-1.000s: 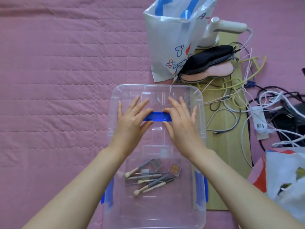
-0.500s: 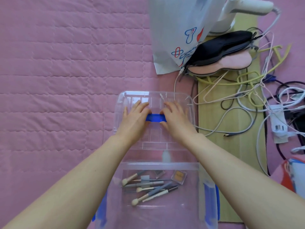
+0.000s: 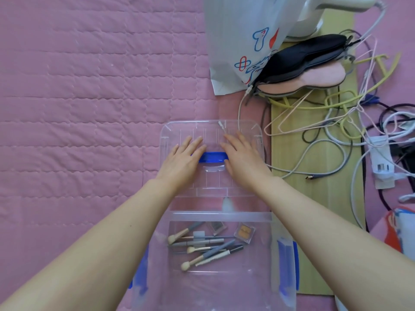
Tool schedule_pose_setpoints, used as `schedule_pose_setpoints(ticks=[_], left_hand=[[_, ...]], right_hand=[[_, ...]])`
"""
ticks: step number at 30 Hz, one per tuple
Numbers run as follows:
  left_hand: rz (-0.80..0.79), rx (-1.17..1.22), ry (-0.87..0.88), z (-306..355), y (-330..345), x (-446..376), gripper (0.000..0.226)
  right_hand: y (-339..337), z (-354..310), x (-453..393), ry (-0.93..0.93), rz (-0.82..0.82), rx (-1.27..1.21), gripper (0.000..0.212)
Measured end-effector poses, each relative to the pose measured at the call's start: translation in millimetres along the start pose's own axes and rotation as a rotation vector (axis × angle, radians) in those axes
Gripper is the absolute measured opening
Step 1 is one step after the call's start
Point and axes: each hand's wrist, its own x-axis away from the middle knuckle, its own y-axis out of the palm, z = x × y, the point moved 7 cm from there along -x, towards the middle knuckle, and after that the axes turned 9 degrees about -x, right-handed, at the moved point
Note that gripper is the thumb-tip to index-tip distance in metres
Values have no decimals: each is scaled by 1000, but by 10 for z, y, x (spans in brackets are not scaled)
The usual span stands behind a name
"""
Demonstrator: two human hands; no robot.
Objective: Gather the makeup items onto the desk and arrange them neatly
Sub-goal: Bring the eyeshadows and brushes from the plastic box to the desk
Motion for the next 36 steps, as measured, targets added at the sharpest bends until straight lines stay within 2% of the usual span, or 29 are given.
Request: schedule_pose_setpoints(ticks=[7, 14, 21, 29, 36], left_hand=[[201, 70, -6, 143, -448, 256, 56], [432, 116, 38, 377, -723, 864, 47], [586, 161, 89, 622, -764, 1598, 35], [486, 229, 55, 720, -215, 2144, 27], [339, 278, -3, 781, 268, 2280, 15]], right_hand=[[-317, -224, 301, -44, 161, -23, 52], [-534, -502, 960, -134, 329, -33, 50], [-387, -657, 1658, -183, 370, -55, 48], [114, -718, 2221, -211, 334, -74, 42], [620, -559, 2295, -132, 160, -86, 42]])
